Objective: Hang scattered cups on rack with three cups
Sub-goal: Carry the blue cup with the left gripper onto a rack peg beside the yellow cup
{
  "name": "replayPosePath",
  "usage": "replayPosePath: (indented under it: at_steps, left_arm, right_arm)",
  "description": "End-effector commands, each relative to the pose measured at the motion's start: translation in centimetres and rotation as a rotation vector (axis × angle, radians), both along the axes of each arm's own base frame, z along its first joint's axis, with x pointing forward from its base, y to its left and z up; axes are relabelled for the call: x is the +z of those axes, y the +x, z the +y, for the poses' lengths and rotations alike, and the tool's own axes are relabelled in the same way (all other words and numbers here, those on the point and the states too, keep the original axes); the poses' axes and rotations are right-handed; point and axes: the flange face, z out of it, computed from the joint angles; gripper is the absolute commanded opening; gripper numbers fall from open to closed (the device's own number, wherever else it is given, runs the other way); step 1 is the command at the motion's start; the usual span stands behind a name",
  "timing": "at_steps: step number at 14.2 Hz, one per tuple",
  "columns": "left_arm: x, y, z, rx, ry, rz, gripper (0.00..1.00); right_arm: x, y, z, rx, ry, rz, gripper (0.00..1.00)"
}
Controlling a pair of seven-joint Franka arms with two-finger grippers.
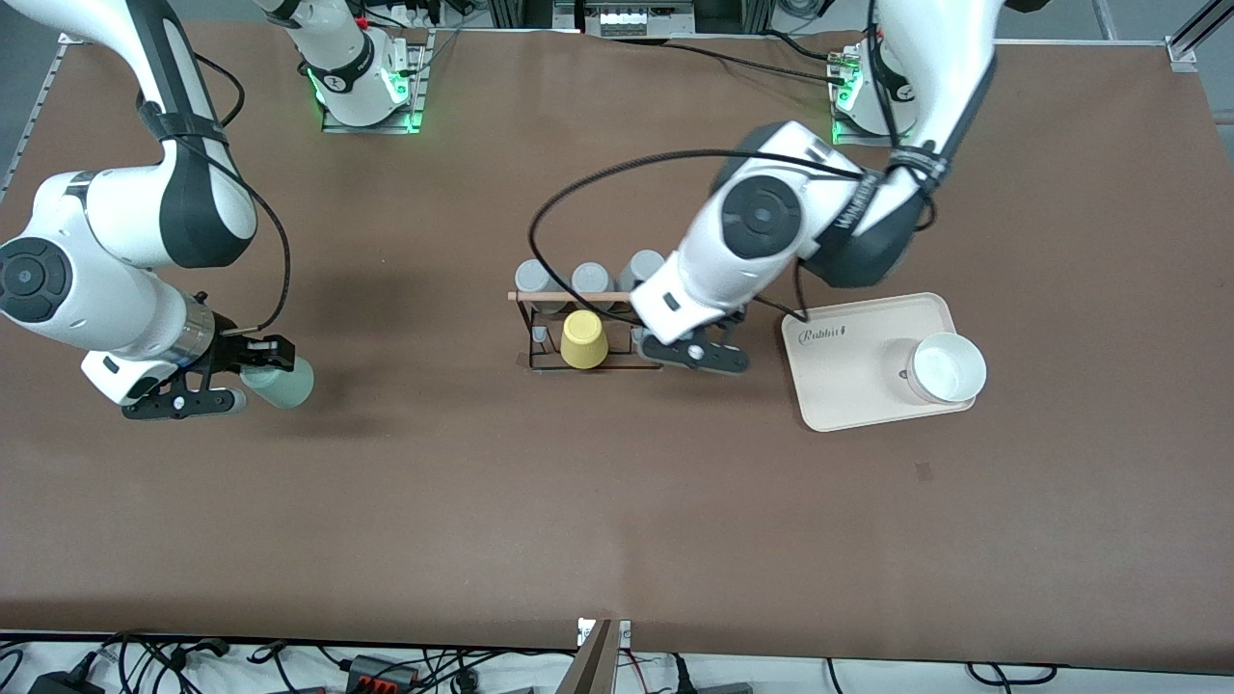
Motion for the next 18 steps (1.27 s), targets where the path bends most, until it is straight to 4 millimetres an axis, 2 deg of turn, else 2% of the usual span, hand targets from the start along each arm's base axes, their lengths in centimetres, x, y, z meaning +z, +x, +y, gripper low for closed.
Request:
replayPosePath:
  at_steps: [1,2,4,6,7,8,9,11,13,15,16,18]
  left_arm:
    - [-2.7,-0.3,-2.0,-0.004,0.000,0.029,0.00]
    - [-3.5,-0.9,-3.0,-0.020,0.001,0.021,0.00]
    - [-5.3,-0.8,-3.2,-0.022,0.008,0.032,0.01]
    - [-6.3,-0.5,-3.4,-0.021,0.001,0.024,0.01]
    - [-6.6,-0.5,-3.4,-0.023,0.001,0.017,0.06]
    - [-7.8,-0.4,-3.4,-0.022,0.019,0.022,0.25]
    - [-8.5,-0.3,-3.2,-0.028,0.032,0.020,0.99]
    - [-7.2,0.9,-1.9,-0.028,0.063,-0.035,1.00]
    - [-3.5,3.1,1.2,0.028,0.043,-0.079,1.00]
    - [1.3,6.3,7.3,0.118,0.025,-0.128,1.00]
    - [2.9,7.3,10.7,0.155,0.033,-0.119,1.00]
    - [5.3,7.0,14.4,0.183,0.089,-0.068,1.00]
  right_arm:
    - [1.7,0.0,2.2,-0.041,0.000,0.008,0.37]
    - [2.0,0.0,3.0,-0.035,0.000,0.005,0.37]
    - [2.3,0.0,4.2,-0.047,0.001,-0.002,0.37]
    - [2.7,-0.1,5.8,-0.057,0.002,-0.010,0.37]
    - [2.9,-0.3,7.1,-0.070,0.016,-0.009,0.37]
    - [3.0,-0.5,8.1,-0.092,0.039,-0.006,0.37]
    - [3.0,-0.6,8.9,-0.099,0.050,-0.004,0.37]
    - [3.7,-0.8,10.2,-0.105,0.066,-0.008,0.37]
    - [4.7,-1.2,11.9,-0.100,0.061,0.017,0.37]
    - [5.7,-1.4,13.8,-0.134,0.086,0.015,0.37]
    - [6.2,-1.4,14.7,-0.151,0.103,0.010,0.37]
    - [6.5,-1.8,18.0,-0.185,0.118,0.001,0.37]
